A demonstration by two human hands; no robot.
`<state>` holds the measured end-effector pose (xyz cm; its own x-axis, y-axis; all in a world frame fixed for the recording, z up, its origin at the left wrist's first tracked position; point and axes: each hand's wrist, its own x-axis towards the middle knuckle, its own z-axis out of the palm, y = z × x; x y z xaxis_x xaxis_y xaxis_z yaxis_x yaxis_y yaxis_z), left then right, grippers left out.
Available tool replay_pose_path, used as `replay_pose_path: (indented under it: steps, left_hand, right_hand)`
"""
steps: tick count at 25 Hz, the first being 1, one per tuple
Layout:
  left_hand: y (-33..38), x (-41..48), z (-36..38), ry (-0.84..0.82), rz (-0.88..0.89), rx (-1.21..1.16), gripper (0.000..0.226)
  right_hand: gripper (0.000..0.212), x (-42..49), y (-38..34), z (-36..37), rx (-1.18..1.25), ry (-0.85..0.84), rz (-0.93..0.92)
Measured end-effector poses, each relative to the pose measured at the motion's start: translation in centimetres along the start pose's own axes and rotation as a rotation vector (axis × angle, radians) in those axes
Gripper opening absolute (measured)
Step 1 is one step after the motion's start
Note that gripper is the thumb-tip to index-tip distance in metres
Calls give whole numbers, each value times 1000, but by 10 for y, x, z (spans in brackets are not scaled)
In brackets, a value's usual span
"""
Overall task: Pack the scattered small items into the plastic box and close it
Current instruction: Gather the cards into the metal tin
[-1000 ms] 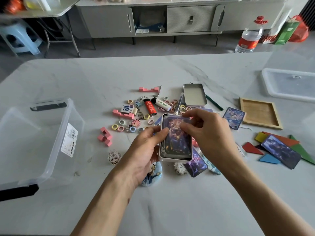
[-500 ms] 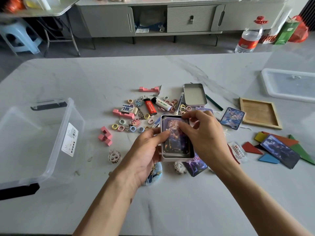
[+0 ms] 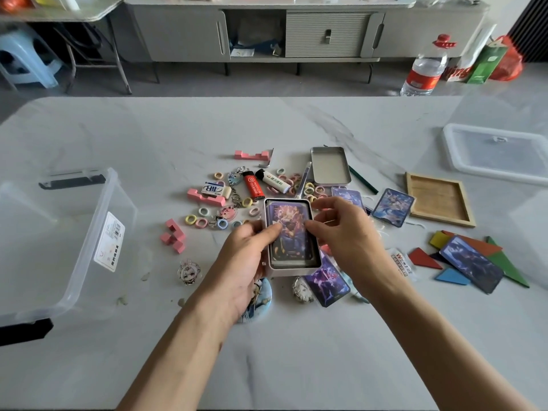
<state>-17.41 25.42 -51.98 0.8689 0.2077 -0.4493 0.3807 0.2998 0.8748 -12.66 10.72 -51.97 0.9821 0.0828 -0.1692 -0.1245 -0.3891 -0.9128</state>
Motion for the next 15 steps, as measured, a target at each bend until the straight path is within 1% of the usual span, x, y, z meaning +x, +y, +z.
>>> replay_pose_path:
  steps: [3, 4, 5, 6, 7, 8, 9, 11, 12, 15]
  left_hand:
    - [-3, 1, 2, 16, -5, 49, 8]
    - [-4, 2, 4, 25, -12, 42, 9]
    - [-4, 2, 5, 36, -19, 27, 9]
    - [-4, 2, 5, 47, -26, 6, 10]
    - [-3, 2, 5, 51, -32, -15, 10]
    - [-2, 2, 6, 49, -36, -28, 11]
    - [-2, 2, 6, 45, -38, -32, 12]
    - [0, 1, 6, 31, -35, -35, 13]
    - [1, 1, 6, 28, -35, -37, 14]
    - [2, 1, 6, 36, -54, -43, 22]
  right_hand:
    - [23, 7, 4, -9, -106, -62, -81]
    - [23, 13, 7, -17, -181, -16, -120]
    - [25, 22, 13, -30, -330, 90, -152]
    - [31, 31, 20, -44, -551, 205, -157]
    - [39, 39, 28, -59, -772, 264, -121]
    - [48, 44, 37, -72, -936, 244, -50]
    - [55, 48, 46, -81, -1023, 178, 24]
    - [64, 50, 60, -90, -1081, 71, 95]
    - [65, 50, 65, -91, -1119, 59, 79]
    - [58, 46, 69, -91, -1280, 97, -22]
